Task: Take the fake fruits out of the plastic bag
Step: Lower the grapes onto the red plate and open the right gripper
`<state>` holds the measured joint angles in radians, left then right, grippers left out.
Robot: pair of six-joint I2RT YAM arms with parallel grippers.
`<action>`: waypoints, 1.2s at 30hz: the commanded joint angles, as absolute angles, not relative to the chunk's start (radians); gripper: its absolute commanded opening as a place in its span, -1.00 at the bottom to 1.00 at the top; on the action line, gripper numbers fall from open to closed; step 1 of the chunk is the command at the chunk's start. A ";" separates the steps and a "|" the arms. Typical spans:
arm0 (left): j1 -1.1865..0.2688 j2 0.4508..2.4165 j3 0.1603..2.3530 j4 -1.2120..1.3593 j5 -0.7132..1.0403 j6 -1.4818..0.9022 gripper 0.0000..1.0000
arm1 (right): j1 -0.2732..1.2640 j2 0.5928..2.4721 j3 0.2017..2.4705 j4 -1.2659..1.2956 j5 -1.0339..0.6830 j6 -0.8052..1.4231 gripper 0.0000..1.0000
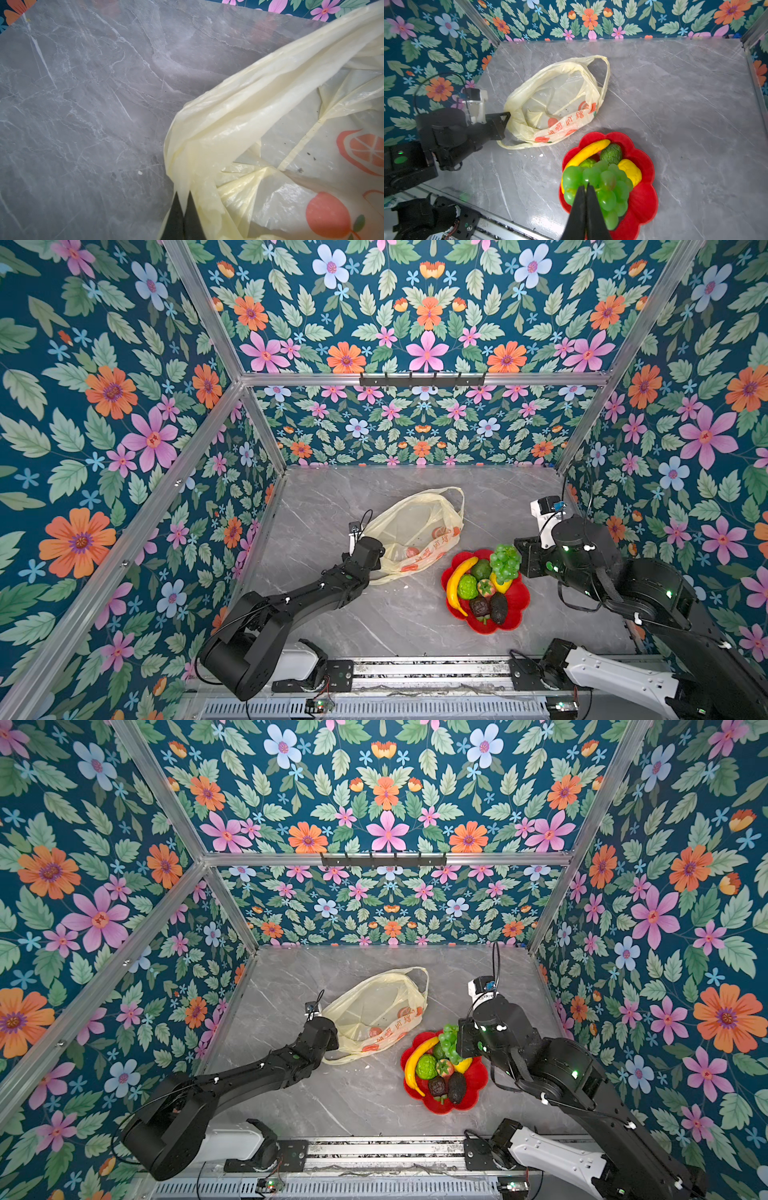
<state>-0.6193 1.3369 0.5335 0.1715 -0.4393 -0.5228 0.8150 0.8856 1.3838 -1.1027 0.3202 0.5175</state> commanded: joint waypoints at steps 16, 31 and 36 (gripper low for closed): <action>-0.618 1.350 0.545 0.163 -0.431 -0.521 -1.00 | 0.816 0.750 1.212 -1.211 0.346 0.705 -1.00; -0.618 1.333 0.542 0.155 -0.433 -0.524 -1.00 | 0.815 0.717 1.024 -1.158 0.389 0.870 -1.00; -0.618 1.322 0.538 0.153 -0.431 -0.526 -1.00 | 0.812 0.774 1.016 -1.141 0.457 0.886 -1.00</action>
